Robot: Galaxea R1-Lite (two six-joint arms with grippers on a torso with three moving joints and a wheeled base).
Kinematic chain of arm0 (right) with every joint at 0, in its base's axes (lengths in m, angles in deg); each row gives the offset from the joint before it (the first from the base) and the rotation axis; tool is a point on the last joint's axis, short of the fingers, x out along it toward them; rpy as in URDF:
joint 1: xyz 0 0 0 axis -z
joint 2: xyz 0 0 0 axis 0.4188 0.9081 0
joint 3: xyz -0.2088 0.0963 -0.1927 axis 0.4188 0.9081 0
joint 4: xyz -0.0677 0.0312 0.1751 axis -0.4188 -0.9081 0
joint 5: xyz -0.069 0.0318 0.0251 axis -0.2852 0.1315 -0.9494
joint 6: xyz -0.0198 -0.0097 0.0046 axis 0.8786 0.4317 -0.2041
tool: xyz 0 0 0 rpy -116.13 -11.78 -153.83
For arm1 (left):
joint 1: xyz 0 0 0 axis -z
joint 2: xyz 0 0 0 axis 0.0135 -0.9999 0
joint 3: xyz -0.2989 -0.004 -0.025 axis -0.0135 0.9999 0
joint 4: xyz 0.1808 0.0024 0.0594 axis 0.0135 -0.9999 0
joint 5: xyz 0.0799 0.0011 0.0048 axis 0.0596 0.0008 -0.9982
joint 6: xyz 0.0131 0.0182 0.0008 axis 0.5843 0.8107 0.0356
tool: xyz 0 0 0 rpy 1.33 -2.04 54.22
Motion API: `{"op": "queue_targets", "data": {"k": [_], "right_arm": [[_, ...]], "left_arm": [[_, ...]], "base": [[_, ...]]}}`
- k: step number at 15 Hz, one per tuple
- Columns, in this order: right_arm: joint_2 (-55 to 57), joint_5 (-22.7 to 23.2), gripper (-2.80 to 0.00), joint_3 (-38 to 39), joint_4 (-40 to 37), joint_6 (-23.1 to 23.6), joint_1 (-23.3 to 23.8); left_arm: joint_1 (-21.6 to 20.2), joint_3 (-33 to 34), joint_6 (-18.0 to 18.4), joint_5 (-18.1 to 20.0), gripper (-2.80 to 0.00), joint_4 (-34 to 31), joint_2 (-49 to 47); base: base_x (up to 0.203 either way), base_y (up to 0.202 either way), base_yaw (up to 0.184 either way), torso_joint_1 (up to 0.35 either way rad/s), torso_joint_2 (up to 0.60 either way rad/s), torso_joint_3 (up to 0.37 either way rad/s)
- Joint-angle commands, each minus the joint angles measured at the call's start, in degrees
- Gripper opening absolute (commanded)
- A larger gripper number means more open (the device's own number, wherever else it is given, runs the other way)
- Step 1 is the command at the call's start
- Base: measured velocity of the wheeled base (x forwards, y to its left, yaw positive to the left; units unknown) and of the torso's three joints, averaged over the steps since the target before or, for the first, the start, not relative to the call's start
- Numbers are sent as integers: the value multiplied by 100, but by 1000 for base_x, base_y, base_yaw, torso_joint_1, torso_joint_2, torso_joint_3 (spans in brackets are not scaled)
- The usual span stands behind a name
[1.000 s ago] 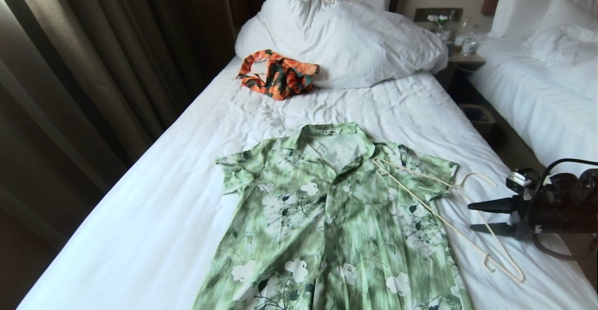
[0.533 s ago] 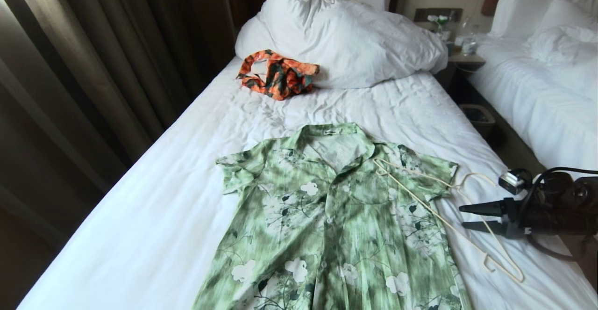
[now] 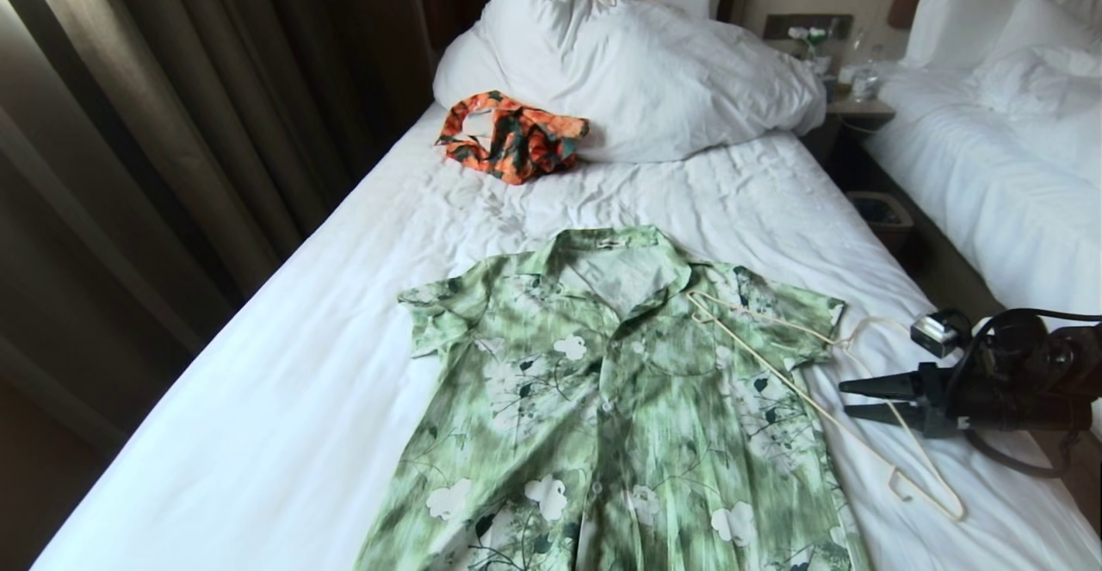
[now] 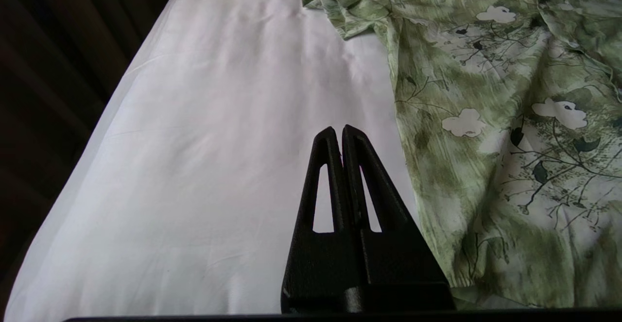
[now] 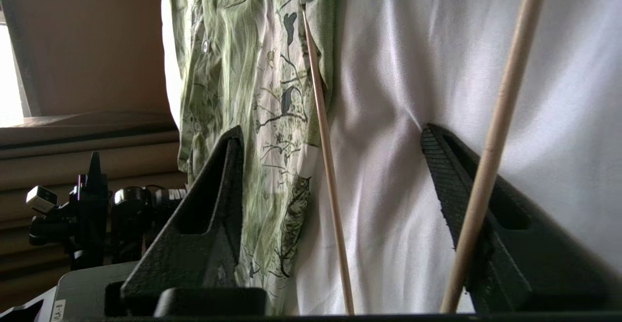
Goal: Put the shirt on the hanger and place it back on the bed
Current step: Lift the shirt and hanger
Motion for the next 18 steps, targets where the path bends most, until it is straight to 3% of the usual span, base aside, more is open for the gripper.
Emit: {"op": "queue_targets", "data": {"k": [1, 9, 18], "right_arm": [[-53, 53, -280, -2, -11, 8, 11], [-353, 53, -280, 90, -19, 8, 99], [-1796, -52, -280, 300, -84, 38, 339]], "left_arm": [[-10, 0, 2, 2, -280, -1, 11], [-2, 0, 2, 1, -280, -1, 11], [-2, 0, 2, 1, -280, -1, 11]], "base": [[0, 0, 0, 0, 0, 0], [0, 0, 0, 0, 0, 0], [0, 0, 0, 0, 0, 0]]}}
